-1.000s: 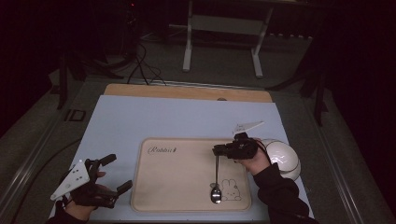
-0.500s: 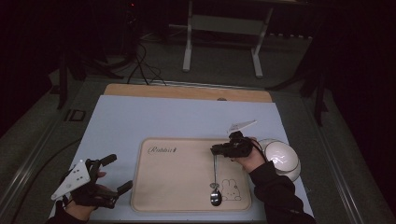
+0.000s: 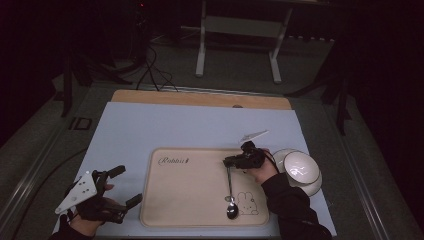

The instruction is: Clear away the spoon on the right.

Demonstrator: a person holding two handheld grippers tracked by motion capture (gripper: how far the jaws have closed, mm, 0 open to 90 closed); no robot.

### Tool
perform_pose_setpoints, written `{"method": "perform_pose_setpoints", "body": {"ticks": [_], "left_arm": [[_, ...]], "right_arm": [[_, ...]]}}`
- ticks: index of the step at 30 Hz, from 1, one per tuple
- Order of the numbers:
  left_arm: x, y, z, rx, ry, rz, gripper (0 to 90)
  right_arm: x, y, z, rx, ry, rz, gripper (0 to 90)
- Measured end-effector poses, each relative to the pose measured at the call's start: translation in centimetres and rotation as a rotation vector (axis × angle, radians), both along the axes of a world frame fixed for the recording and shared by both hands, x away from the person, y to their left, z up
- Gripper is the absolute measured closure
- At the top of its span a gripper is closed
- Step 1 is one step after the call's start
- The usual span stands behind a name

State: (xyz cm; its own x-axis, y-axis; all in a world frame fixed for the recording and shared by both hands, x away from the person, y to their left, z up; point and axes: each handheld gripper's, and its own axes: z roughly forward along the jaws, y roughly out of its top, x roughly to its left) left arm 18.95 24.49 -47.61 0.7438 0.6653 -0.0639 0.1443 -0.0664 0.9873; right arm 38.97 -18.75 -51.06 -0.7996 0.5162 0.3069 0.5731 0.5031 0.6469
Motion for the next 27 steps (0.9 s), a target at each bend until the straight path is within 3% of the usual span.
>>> {"method": "perform_pose_setpoints", "body": {"ticks": [10,15,27], "left_arm": [[0.0,0.0,0.0,0.000,0.000,-0.002,0.0],[0.0,0.0,0.0,0.002,-0.001,-0.002,0.0],[0.0,0.0,0.0,0.002,-0.001,-0.001,0.0]], "right_arm": [[0.5,-0.1,-1.6,-0.044,0.026,-0.044,73.5],[0.6,-0.3,-1.4,-0.061,0.011,-0.065,67.6],[0.2,-0.5,-0.3,-0.045,-0.025,-0.090,64.2]]}}
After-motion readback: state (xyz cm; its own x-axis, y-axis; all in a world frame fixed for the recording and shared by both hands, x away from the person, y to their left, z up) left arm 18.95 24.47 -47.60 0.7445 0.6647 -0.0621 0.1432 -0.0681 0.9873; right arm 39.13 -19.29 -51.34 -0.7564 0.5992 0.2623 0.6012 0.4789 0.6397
